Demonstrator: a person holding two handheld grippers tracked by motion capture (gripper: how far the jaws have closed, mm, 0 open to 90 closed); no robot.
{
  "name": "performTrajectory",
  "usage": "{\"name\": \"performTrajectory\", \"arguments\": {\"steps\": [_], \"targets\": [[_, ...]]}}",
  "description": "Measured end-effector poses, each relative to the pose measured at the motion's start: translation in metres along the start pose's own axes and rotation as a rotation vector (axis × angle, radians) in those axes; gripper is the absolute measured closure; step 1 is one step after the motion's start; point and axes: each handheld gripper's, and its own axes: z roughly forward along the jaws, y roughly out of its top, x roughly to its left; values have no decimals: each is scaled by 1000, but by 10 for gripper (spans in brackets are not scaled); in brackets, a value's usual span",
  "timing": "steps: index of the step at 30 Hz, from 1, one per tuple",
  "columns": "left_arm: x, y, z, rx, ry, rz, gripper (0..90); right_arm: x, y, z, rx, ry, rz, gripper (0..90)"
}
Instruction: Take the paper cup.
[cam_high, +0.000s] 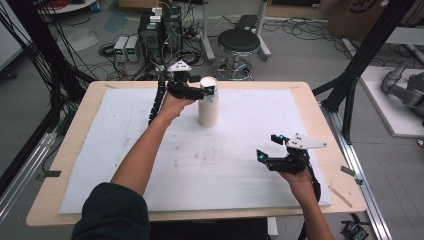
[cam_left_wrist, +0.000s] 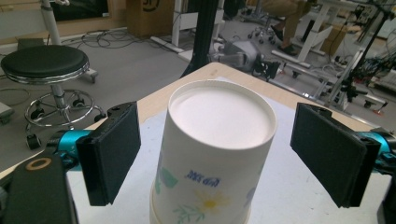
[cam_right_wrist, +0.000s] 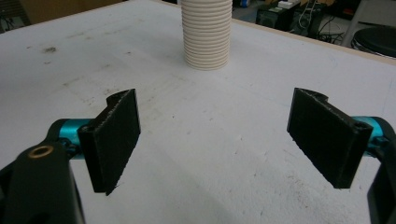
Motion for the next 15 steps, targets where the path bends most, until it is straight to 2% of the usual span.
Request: {"name": "performTrajectory", "arguments": {"steps": [5, 8, 10, 12, 15], "targets": [[1, -1, 10, 11, 21, -1, 182, 0, 0, -1, -6, 1, 0, 175], [1, -2, 13, 22, 15, 11, 218, -1, 0, -3, -6, -2, 2, 175], [1, -3, 14, 22, 16, 17, 284, -2, -1, -4, -7, -6, 5, 175], [1, -2, 14, 13, -2, 24, 309, -3, -1, -4, -7, -9, 7, 175], [-1, -1, 13, 7, -6, 33, 332, -3, -1, -4, -8, -9, 9, 175]]}}
